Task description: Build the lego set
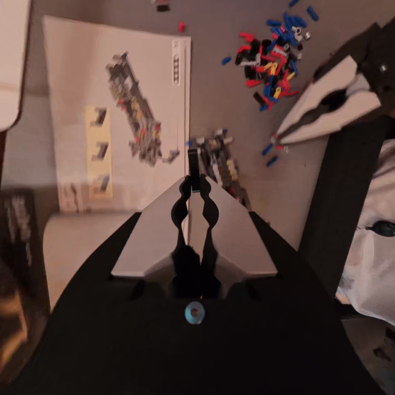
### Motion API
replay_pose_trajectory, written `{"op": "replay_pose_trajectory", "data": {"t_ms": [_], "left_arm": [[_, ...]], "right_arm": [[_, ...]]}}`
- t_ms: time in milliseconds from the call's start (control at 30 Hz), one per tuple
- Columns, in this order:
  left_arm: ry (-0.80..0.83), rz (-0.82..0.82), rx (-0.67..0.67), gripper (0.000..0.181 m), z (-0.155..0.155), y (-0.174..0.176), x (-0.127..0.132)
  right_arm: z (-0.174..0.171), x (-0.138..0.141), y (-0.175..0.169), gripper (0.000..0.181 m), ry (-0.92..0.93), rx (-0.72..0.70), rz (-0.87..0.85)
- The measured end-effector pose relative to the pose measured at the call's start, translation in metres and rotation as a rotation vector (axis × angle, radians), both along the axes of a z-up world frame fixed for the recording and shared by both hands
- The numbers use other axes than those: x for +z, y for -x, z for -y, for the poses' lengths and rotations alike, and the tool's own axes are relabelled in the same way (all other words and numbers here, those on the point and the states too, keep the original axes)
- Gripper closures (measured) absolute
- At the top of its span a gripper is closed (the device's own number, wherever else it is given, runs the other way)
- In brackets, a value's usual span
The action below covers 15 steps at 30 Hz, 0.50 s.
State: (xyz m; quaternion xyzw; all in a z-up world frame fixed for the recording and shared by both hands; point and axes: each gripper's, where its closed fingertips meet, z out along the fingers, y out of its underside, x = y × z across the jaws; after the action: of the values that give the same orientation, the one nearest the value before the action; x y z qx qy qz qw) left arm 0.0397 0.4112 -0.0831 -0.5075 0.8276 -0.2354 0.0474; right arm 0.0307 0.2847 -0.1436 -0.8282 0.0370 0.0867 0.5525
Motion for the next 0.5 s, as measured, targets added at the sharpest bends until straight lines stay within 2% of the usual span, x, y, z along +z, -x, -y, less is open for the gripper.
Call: {"op": "replay_pose_trajectory", "data": {"t_ms": [133,233,333,500], "left_arm": [[-0.043,-0.087,-0.100,0.175,0.045,-0.093,-0.048],[-0.120,-0.137,-0.148,0.175,0.062,-0.132,-0.079],[-0.234,-0.189,-0.155,0.175,0.058,-0.144,-0.103],[-0.232,-0.237,-0.174,0.176,0.066,-0.139,-0.123]], "right_arm": [[0.004,0.003,0.005,0.177,-0.016,0.011,0.009],[0.004,0.005,0.008,0.177,-0.030,0.022,0.017],[0.004,0.003,0.010,0.177,-0.021,0.034,0.017],[0.004,0.004,0.012,0.177,-0.025,0.040,0.021]]}}
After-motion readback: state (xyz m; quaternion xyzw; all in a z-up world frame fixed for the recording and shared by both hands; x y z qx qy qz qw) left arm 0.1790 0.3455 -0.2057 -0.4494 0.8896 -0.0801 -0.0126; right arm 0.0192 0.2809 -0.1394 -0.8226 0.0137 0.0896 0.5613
